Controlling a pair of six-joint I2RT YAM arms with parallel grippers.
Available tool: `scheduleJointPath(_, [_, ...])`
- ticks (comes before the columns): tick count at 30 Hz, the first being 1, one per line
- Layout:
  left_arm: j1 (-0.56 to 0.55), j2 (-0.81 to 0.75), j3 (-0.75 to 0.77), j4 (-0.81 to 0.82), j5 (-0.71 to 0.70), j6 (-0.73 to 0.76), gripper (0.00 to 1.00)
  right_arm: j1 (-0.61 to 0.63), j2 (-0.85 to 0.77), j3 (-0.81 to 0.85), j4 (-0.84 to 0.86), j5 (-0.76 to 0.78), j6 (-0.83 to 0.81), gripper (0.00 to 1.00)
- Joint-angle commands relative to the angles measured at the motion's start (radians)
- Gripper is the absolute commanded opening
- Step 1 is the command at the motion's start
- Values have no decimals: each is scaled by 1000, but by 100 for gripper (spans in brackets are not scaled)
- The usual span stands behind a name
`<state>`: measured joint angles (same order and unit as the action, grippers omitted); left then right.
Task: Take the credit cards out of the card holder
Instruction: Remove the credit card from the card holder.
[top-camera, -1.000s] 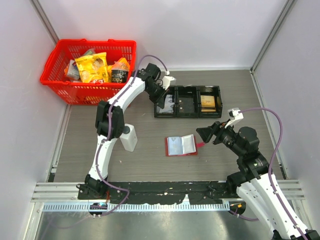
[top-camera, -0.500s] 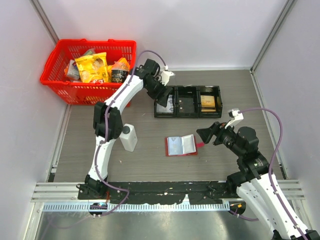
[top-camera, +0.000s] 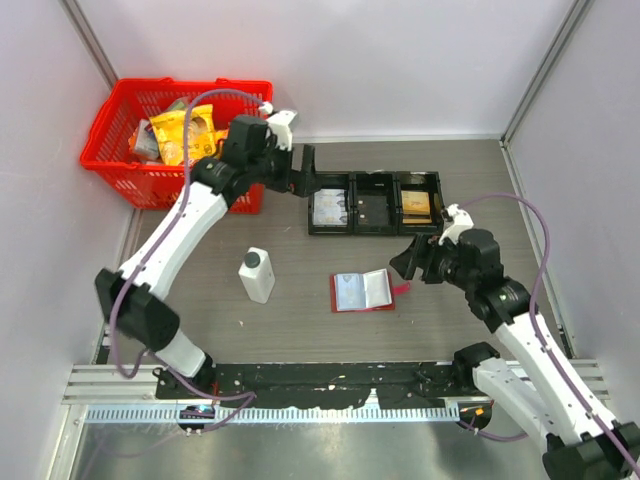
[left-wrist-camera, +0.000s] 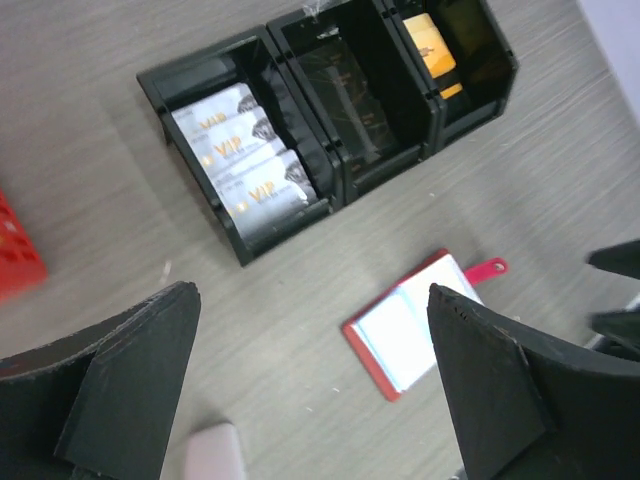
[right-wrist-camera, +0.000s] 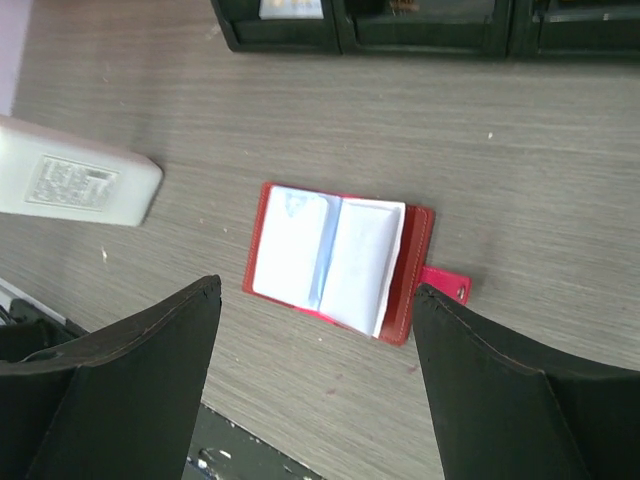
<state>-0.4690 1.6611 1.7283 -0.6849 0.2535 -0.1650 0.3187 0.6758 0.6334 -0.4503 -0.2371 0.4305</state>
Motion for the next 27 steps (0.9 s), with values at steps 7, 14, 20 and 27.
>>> scheduleJointPath(7, [32, -455, -481, 234, -49, -321, 100, 89, 183, 49, -22, 42, -39, 80])
scheduleJointPath(14, [32, -771, -683, 238, -364, -171, 100, 420, 381, 109, -1, 352, -6, 71])
scheduleJointPath(20, [32, -960, -861, 308, -422, -145, 100, 560, 569, 167, 47, 444, 28, 65])
scheduleJointPath(27, [29, -994, -882, 278, -300, -228, 99, 625, 744, 235, 70, 464, 28, 67])
